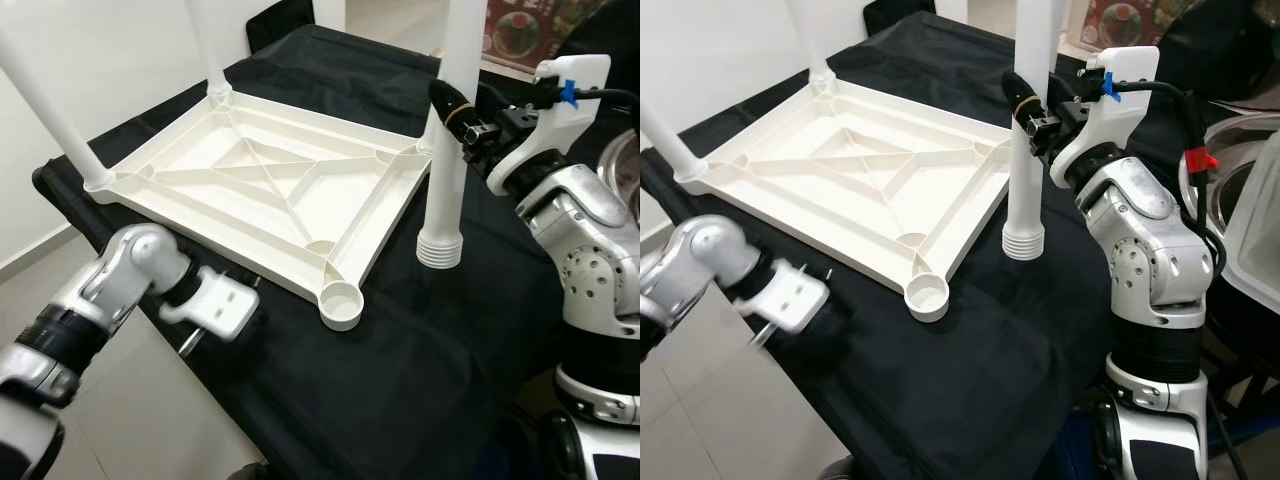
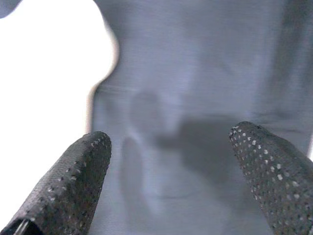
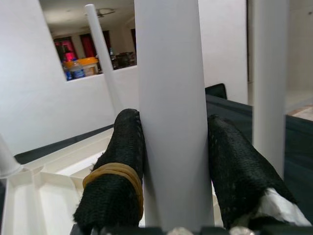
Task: Building children table
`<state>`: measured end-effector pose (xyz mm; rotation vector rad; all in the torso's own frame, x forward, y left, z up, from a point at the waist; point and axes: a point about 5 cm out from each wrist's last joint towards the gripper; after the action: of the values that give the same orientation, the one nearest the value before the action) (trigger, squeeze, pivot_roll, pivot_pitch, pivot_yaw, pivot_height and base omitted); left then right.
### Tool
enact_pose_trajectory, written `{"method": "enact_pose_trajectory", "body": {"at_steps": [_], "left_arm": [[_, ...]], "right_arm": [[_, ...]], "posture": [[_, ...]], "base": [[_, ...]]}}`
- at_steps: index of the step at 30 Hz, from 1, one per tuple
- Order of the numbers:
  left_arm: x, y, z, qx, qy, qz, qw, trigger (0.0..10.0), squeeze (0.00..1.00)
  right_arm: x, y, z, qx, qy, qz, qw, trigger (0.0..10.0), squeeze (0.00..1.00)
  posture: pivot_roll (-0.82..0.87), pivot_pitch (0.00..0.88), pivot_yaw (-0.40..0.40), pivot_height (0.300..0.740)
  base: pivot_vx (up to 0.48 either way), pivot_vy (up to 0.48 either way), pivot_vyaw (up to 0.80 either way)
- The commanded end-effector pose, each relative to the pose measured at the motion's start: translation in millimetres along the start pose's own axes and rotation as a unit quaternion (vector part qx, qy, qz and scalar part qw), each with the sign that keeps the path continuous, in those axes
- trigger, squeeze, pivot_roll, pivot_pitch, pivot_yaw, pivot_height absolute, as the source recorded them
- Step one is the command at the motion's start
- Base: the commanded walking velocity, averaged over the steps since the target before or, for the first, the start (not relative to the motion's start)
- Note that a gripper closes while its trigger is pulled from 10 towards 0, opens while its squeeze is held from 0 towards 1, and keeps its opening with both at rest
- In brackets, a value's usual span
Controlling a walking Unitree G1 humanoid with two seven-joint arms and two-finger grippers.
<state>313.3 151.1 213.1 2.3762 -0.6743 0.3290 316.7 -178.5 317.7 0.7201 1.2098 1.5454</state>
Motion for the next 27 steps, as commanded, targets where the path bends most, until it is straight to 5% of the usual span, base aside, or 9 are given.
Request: {"method": "enact_pose_trajectory", "body": {"at_steps": [1, 4, 10, 18, 27], "left_arm": [[5.8, 4, -3.0, -0.026, 0.024, -0.004, 0.999, 10.0, 0.00], [21.4, 23, -14.1, -0.083, 0.067, 0.003, 0.994, 10.0, 0.00], [24.7, 26, -17.1, -0.093, 0.074, 0.004, 0.993, 10.0, 0.00], [24.6, -8, 10.4, -0.044, 0.096, -0.033, 0.994, 10.0, 0.00], [26.4, -12, 31.9, -0.048, 0.096, -0.047, 0.993, 10.0, 0.00]], "right_arm": [[1.1, 7, 0.7, -0.018, 0.002, -0.004, 1.000, 10.0, 0.00], [2.0, 7, 0.6, -0.017, 0.002, -0.004, 1.000, 10.0, 0.00], [2.9, 8, -0.2, -0.016, 0.002, -0.004, 1.000, 10.0, 0.00], [3.7, 9, -1.4, -0.017, 0.001, -0.002, 1.000, 10.0, 0.00], [5.0, 10, -2.7, -0.016, -0.001, -0.002, 1.000, 10.0, 0.00]], "posture": [[-0.10, 0.150, 0.048, 0.740], [-0.10, 0.155, 0.050, 0.740], [-0.10, 0.160, 0.054, 0.740], [-0.10, 0.170, 0.056, 0.740], [-0.11, 0.180, 0.061, 0.740]], "base": [[0.000, 0.000, 0.00], [0.000, 0.000, 0.00], [0.000, 0.000, 0.00], [0.000, 0.000, 0.00], [0.000, 0.000, 0.00]]}}
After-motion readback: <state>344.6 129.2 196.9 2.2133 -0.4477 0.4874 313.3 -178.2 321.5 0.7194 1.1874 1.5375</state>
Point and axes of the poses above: a point about 5 cm out from each wrist's last joint towards the gripper, its own z axis pointing out of the wrist towards the gripper, its own y axis along the axis of the wrist's last joint, x = y × z, and after that the axes turned 8 degrees about -z, right-handed
